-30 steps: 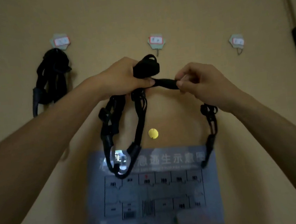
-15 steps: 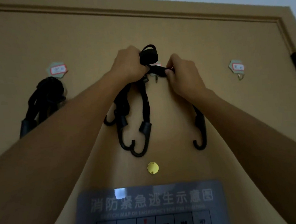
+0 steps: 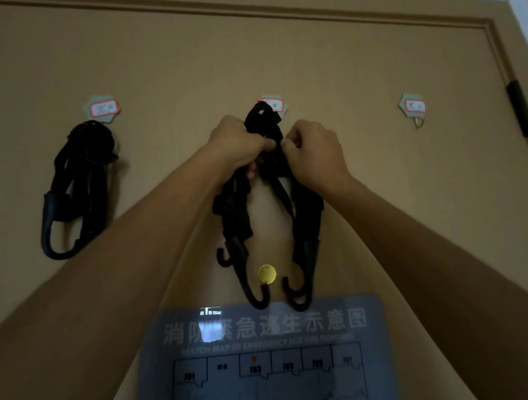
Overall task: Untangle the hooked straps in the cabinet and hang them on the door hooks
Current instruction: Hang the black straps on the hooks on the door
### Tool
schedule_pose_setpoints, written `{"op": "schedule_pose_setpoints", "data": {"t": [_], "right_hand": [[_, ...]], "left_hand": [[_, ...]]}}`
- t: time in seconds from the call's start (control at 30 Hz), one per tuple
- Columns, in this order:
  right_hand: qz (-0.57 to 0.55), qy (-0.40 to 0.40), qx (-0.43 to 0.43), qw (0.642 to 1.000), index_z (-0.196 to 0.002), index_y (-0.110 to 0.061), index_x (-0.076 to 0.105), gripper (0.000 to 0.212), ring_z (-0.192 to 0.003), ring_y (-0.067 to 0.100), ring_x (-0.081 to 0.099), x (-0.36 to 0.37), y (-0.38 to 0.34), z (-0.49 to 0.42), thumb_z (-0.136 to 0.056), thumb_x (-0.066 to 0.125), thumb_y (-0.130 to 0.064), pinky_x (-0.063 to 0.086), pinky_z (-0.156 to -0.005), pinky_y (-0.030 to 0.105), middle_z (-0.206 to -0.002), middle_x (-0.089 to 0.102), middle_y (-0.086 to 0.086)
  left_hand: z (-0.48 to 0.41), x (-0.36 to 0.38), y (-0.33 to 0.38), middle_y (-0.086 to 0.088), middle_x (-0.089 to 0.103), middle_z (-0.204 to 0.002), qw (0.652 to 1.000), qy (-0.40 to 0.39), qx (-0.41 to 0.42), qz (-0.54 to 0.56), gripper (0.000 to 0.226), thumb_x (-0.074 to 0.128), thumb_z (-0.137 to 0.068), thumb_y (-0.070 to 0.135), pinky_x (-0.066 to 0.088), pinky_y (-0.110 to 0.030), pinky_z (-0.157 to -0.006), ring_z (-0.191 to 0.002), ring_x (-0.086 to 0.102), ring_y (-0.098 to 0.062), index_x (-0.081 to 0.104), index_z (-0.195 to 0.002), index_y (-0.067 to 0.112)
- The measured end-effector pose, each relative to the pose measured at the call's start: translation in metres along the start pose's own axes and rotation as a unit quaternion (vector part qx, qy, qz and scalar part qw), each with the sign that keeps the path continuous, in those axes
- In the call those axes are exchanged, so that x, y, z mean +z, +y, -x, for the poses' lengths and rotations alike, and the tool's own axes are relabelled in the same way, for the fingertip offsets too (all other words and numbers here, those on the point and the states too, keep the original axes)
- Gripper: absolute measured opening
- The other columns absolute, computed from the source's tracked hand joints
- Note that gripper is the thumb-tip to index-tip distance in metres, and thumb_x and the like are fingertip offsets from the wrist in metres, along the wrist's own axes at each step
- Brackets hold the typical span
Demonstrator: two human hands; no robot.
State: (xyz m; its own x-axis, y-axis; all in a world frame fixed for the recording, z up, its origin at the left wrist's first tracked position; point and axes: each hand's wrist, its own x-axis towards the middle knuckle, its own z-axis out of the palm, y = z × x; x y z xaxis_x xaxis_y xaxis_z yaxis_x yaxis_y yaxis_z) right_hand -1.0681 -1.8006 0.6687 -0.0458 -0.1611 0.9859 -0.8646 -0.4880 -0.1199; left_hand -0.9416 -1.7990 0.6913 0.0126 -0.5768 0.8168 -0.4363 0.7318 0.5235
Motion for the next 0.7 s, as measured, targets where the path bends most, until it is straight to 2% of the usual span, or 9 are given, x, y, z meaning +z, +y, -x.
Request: {"op": "schedule_pose_setpoints", "data": {"t": [0.1, 0.27, 0.4, 0.5, 0.6, 0.7], "right_hand": [[-0.015, 0.005, 0.006, 1.000, -0.098, -0.009, 0.063, 0.019, -0.093, 0.029, 0.059, -0.004, 0.003, 0.008, -0.092, 0.049, -0.021, 0.038, -0.069, 0.028, -0.099, 0.066, 0.012], [-0.027, -0.009, 0.007, 1.000, -0.117, -0.012, 0.062, 0.028, -0.098, 0.022, 0.062, -0.014, 0.005, 0.023, -0.092, 0.050, -0.018, 0.043, -0.074, 0.024, -0.109, 0.068, 0.008], [-0.028, -0.022, 0.017, 0.999, -0.122, -0.013, 0.060, 0.033, -0.105, 0.024, 0.061, -0.020, 0.004, 0.030, -0.092, 0.049, -0.018, 0.051, -0.087, 0.035, -0.116, 0.065, 0.009], [-0.015, -0.022, 0.025, 0.999, -0.126, -0.010, 0.057, 0.037, -0.110, 0.027, 0.059, -0.023, 0.003, 0.033, -0.091, 0.048, -0.020, 0.046, -0.090, 0.033, -0.120, 0.063, 0.011], [-0.003, -0.013, 0.038, 0.999, -0.136, -0.009, 0.046, 0.046, -0.117, 0.027, 0.052, -0.027, 0.003, 0.038, -0.093, 0.048, -0.025, 0.040, -0.091, 0.029, -0.129, 0.056, 0.012], [0.026, 0.042, 0.016, 0.999, -0.131, -0.011, 0.049, 0.041, -0.122, 0.026, 0.040, -0.036, 0.001, 0.051, -0.092, 0.049, -0.025, 0.031, -0.094, 0.026, -0.129, 0.048, 0.011]], "left_hand": [[0.007, -0.001, -0.006, -0.005, 0.047, -0.045, 0.999, 0.012, -0.008, 0.032, 0.024, 0.070, -0.080, 0.022, 0.037, -0.017, -0.037, -0.026, 0.040, -0.013, 0.055, -0.066, 0.010], [0.021, -0.008, -0.015, 0.001, 0.045, -0.030, 0.999, 0.030, -0.014, 0.037, 0.032, 0.071, -0.079, 0.029, 0.037, -0.021, -0.043, -0.026, 0.041, -0.013, 0.050, -0.060, 0.013], [0.031, -0.018, -0.021, 0.001, 0.045, -0.031, 0.999, 0.027, -0.023, 0.040, 0.030, 0.069, -0.079, 0.027, 0.037, -0.022, -0.044, -0.028, 0.042, -0.014, 0.049, -0.062, 0.013], [0.037, -0.025, -0.027, 0.004, 0.044, -0.027, 0.999, 0.019, -0.032, 0.037, 0.026, 0.069, -0.079, 0.028, 0.039, -0.023, -0.046, -0.034, 0.043, -0.016, 0.051, -0.066, 0.013], [0.044, -0.031, -0.028, -0.002, 0.049, -0.046, 0.997, 0.021, -0.036, 0.061, 0.025, 0.067, -0.081, 0.028, 0.040, -0.024, -0.048, -0.042, 0.043, -0.018, 0.051, -0.068, 0.014], [0.062, -0.037, -0.026, -0.004, 0.046, -0.059, 0.996, -0.002, -0.033, 0.081, 0.021, 0.062, -0.082, 0.020, 0.037, -0.024, -0.047, -0.045, 0.041, -0.016, 0.049, -0.067, 0.013]]}}
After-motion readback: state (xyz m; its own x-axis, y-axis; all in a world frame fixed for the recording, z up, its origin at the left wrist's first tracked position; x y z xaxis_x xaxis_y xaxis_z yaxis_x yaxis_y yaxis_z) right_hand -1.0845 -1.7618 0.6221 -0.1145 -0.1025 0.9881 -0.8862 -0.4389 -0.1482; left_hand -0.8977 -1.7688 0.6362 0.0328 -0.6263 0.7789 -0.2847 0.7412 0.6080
